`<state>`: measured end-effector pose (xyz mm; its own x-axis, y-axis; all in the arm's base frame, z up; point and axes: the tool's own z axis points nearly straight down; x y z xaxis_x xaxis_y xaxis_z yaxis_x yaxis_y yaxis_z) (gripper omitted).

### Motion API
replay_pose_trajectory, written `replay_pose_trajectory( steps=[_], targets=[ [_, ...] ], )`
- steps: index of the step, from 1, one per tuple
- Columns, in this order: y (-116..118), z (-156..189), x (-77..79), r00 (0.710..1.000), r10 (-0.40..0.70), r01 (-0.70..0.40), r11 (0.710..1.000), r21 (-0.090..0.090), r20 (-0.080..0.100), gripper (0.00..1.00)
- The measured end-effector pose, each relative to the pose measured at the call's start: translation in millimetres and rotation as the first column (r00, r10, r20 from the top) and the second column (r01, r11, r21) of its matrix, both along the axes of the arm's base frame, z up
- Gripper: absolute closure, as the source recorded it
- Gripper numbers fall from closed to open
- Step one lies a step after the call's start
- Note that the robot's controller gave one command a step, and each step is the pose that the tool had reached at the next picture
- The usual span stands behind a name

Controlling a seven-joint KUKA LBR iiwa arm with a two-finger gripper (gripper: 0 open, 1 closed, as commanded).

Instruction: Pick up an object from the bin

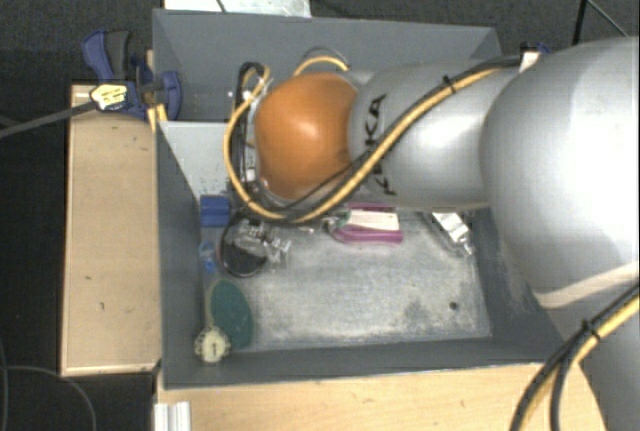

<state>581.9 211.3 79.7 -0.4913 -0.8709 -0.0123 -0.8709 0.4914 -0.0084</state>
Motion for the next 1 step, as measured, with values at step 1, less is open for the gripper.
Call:
replay_pose_trajectory(
  steps=[1],
  targets=[
    [25.0, 149.2, 6.5, 1.000, 0.005, -0.005, 1.000, 0.000, -0.001, 1.00]
  ],
)
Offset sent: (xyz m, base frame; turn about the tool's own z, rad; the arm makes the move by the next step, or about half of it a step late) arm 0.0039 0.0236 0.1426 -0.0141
